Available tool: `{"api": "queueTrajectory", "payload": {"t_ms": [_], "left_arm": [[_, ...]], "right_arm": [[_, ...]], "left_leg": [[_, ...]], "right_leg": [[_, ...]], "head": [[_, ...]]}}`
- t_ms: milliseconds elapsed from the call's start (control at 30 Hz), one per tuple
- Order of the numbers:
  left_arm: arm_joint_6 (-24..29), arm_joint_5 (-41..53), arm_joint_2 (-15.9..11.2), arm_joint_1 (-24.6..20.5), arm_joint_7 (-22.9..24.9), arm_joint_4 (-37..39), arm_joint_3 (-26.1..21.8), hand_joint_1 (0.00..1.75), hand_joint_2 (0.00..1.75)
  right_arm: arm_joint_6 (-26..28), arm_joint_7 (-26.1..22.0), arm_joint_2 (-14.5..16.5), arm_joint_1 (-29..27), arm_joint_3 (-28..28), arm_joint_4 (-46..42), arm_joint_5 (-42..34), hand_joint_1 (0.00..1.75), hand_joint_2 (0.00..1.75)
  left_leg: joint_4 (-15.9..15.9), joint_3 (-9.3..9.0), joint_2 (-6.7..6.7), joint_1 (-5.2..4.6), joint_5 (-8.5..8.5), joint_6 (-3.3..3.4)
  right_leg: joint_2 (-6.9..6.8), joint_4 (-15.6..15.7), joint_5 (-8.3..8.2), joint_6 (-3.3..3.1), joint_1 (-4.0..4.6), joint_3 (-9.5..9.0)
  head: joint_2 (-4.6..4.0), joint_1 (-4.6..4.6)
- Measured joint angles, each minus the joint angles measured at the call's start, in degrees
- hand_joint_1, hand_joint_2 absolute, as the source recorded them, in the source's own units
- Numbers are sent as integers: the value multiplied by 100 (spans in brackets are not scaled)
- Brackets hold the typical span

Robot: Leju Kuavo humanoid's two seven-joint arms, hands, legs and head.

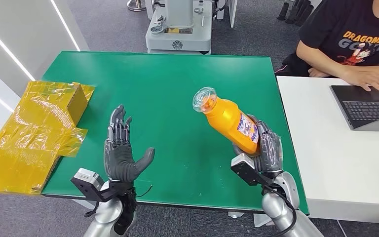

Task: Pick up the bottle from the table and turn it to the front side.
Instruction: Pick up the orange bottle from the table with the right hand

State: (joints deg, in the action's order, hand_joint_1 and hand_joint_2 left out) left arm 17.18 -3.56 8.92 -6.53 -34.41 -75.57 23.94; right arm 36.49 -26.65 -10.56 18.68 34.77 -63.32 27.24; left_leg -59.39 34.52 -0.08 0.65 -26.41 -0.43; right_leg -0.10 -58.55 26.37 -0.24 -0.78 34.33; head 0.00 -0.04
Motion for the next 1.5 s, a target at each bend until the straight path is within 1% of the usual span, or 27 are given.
{"api": "queueTrajectory", "payload": {"t_ms": [100,300,400,733,900,1067,1200,1267,1367,1500], "left_arm": [[-225,-219,-4,-19,113,30,27,0,175],[-1142,-793,-55,-219,431,208,131,0,175],[-1329,-932,-82,-312,474,296,166,0,175],[-1392,-981,-125,-389,486,433,199,0,175],[-1491,-985,-151,-441,493,455,213,0,175],[-1560,-962,-144,-595,536,523,226,0,175],[-1627,-1038,-119,-670,554,579,227,0,175],[-1665,-1094,-108,-696,558,591,227,0,175],[-1648,-1102,-105,-741,558,596,227,0,175],[-1622,-1102,-107,-758,558,596,227,0,175]], "right_arm": [[7,-104,26,-31,-9,-33,-29,175,175],[-82,-233,171,-73,100,-81,47,175,175],[-160,-237,239,-44,193,-80,61,175,175],[-202,-244,299,17,297,-72,65,175,175],[-502,-298,342,122,399,-26,27,175,175],[-952,-381,590,431,646,126,-95,175,175],[-1549,-427,880,650,804,289,-577,175,175],[-1763,-451,1003,735,892,386,-716,175,175],[-1928,-467,1139,865,1018,557,-799,175,175],[-2047,-493,1221,988,1122,722,-843,175,175]], "left_leg": [[0,0,0,0,0,0],[1,1,0,0,0,0],[1,1,-1,0,0,0],[1,3,-1,0,0,0],[1,3,0,0,0,0],[1,-1,1,2,3,-4],[1,-1,2,3,4,-5],[1,0,2,3,4,-5],[1,1,1,2,4,-5],[1,2,0,1,4,-5]], "right_leg": [[0,-1,0,0,0,1],[0,-2,0,0,1,0],[0,-2,0,0,1,0],[-1,-1,0,0,0,0],[0,-2,0,0,0,0],[2,-5,-1,-2,1,1],[2,-6,-1,-2,2,1],[3,-6,-1,-2,2,1],[2,-5,-1,-1,2,1],[1,-4,-1,-1,1,0]], "head": [[0,1],[0,1],[0,1],[0,1],[0,-1],[0,0],[0,1],[0,1],[0,1],[0,0]]}}
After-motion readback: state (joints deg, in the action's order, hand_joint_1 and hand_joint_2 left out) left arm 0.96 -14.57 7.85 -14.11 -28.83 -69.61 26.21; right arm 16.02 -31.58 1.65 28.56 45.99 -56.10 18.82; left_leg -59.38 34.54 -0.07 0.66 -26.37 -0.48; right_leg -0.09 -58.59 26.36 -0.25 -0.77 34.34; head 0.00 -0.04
